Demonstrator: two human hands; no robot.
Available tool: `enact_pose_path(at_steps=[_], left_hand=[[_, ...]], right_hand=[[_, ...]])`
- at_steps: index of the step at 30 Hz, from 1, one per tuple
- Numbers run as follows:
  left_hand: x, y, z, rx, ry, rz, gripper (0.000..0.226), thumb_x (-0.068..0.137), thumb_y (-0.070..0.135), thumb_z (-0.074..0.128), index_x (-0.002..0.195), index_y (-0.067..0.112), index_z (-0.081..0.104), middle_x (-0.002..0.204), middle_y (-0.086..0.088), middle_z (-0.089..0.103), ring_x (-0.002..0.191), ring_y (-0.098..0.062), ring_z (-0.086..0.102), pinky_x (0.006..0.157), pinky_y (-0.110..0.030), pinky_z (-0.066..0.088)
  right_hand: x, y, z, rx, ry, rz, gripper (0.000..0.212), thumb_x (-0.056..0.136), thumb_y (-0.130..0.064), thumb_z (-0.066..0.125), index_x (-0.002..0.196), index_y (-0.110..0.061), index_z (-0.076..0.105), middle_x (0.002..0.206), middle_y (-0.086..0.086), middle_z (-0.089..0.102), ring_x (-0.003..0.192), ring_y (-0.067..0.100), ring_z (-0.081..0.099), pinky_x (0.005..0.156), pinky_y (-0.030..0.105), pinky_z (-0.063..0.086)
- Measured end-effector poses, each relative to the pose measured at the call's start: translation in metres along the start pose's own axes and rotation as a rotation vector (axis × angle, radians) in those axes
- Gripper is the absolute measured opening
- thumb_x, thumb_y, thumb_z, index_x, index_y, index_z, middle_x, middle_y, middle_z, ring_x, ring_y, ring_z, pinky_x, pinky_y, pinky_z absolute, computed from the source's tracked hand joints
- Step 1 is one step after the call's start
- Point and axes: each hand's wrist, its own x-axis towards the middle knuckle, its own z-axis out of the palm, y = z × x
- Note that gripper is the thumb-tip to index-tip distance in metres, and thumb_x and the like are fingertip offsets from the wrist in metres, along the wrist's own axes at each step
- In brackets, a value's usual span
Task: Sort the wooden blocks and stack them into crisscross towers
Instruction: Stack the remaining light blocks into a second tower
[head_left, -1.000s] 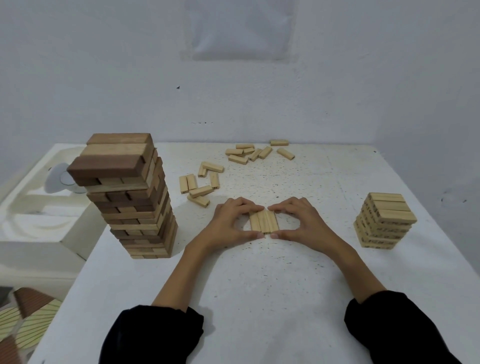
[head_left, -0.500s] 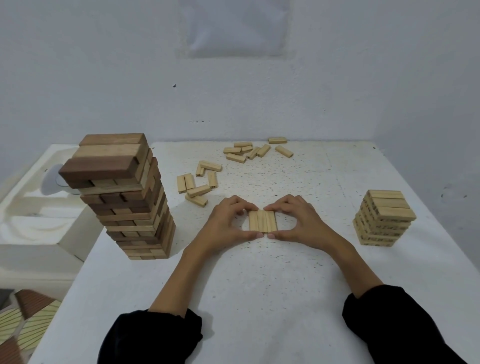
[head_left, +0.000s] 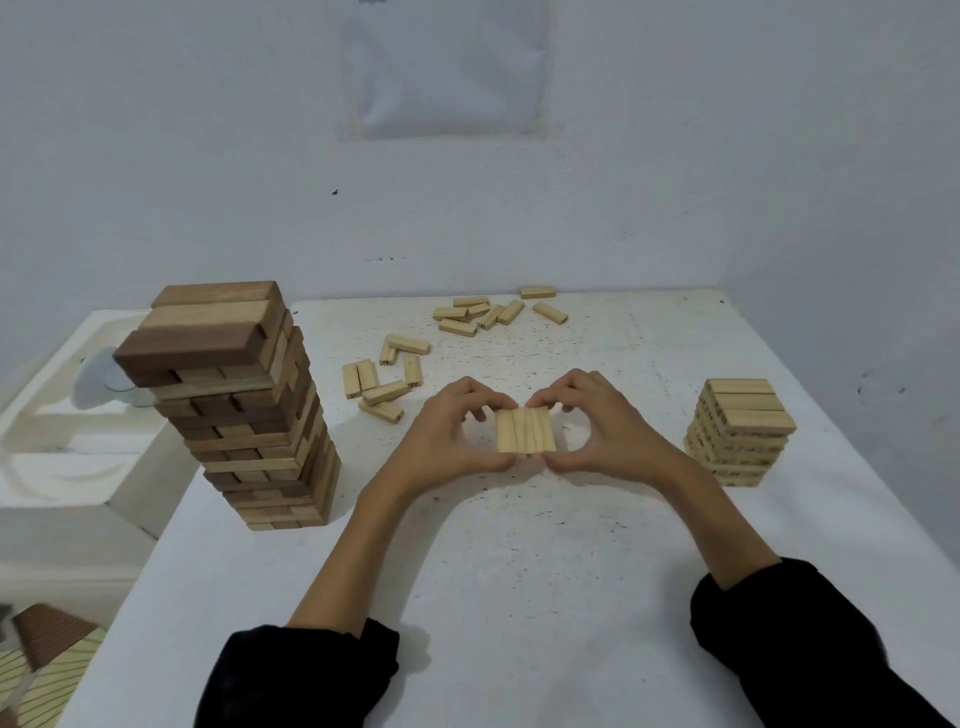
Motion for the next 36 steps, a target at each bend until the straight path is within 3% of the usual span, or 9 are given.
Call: enact_pose_path(at_steps=[6, 10, 14, 19, 25, 32, 36], left_hand=[[0.029, 0.056, -0.005, 0.043, -0.018, 0.129, 0.051, 0.059, 0.05, 0.079, 0.105, 0.037, 0.063, 0.101, 0.016, 0.055, 0.088, 0.002, 0.049, 0.075, -0.014, 0.038], [0.055, 0.09, 0.013, 0.05, -0.034, 0.195, 0.048, 0.064, 0.043, 0.084, 0.106, 0.031, 0.066, 0.099, 0.016, 0.055, 0.085, 0.001, 0.05, 0.075, -0.02, 0.043], [0.077, 0.115, 0.04, 0.06, -0.078, 0.217, 0.05, 0.065, 0.045, 0.082, 0.108, 0.029, 0.065, 0.103, 0.013, 0.056, 0.085, -0.001, 0.051, 0.076, -0.024, 0.045], [0.09, 0.133, 0.069, 0.08, -0.108, 0.213, 0.051, 0.065, 0.046, 0.082, 0.109, 0.026, 0.065, 0.104, 0.01, 0.057, 0.088, -0.004, 0.052, 0.07, -0.017, 0.04], [0.091, 0.136, 0.086, 0.099, -0.137, 0.192, 0.051, 0.066, 0.047, 0.081, 0.11, 0.026, 0.065, 0.106, 0.008, 0.058, 0.09, -0.007, 0.053, 0.078, -0.029, 0.045], [0.091, 0.136, 0.092, 0.136, -0.121, 0.186, 0.05, 0.066, 0.049, 0.08, 0.108, 0.029, 0.065, 0.104, 0.01, 0.058, 0.089, -0.006, 0.051, 0.08, -0.032, 0.044], [0.091, 0.135, 0.093, 0.151, -0.115, 0.18, 0.051, 0.065, 0.05, 0.08, 0.108, 0.028, 0.065, 0.104, 0.011, 0.057, 0.088, -0.006, 0.051, 0.08, -0.032, 0.043]], right_hand=[[-0.021, -0.014, -0.066, -0.062, 0.072, 0.02, 0.048, 0.068, -0.035, 0.079, 0.111, -0.035, 0.058, 0.105, -0.009, 0.051, 0.098, 0.007, 0.042, 0.087, 0.027, 0.038], [-0.042, -0.003, -0.107, -0.064, 0.091, 0.05, 0.047, 0.07, -0.036, 0.08, 0.111, -0.037, 0.058, 0.105, -0.013, 0.051, 0.1, 0.003, 0.042, 0.085, 0.017, 0.034], [-0.058, 0.018, -0.137, -0.103, 0.071, 0.112, 0.053, 0.058, -0.065, 0.064, 0.108, -0.047, 0.054, 0.105, -0.02, 0.05, 0.103, -0.003, 0.039, 0.082, 0.006, 0.028], [-0.075, 0.045, -0.157, -0.066, 0.019, 0.204, 0.051, 0.065, -0.054, 0.074, 0.11, -0.047, 0.052, 0.11, -0.022, 0.048, 0.108, -0.003, 0.038, 0.083, 0.012, 0.03], [-0.084, 0.063, -0.157, -0.039, -0.012, 0.219, 0.052, 0.066, -0.049, 0.076, 0.112, -0.043, 0.054, 0.11, -0.02, 0.049, 0.109, 0.001, 0.039, 0.086, 0.013, 0.032], [-0.086, 0.065, -0.155, 0.009, 0.002, 0.21, 0.052, 0.064, -0.043, 0.07, 0.114, -0.038, 0.055, 0.111, -0.016, 0.05, 0.11, 0.01, 0.042, 0.094, 0.025, 0.035], [-0.085, 0.064, -0.154, 0.028, -0.002, 0.2, 0.05, 0.065, -0.041, 0.069, 0.112, -0.041, 0.054, 0.11, -0.017, 0.05, 0.109, 0.008, 0.042, 0.093, 0.021, 0.035]])
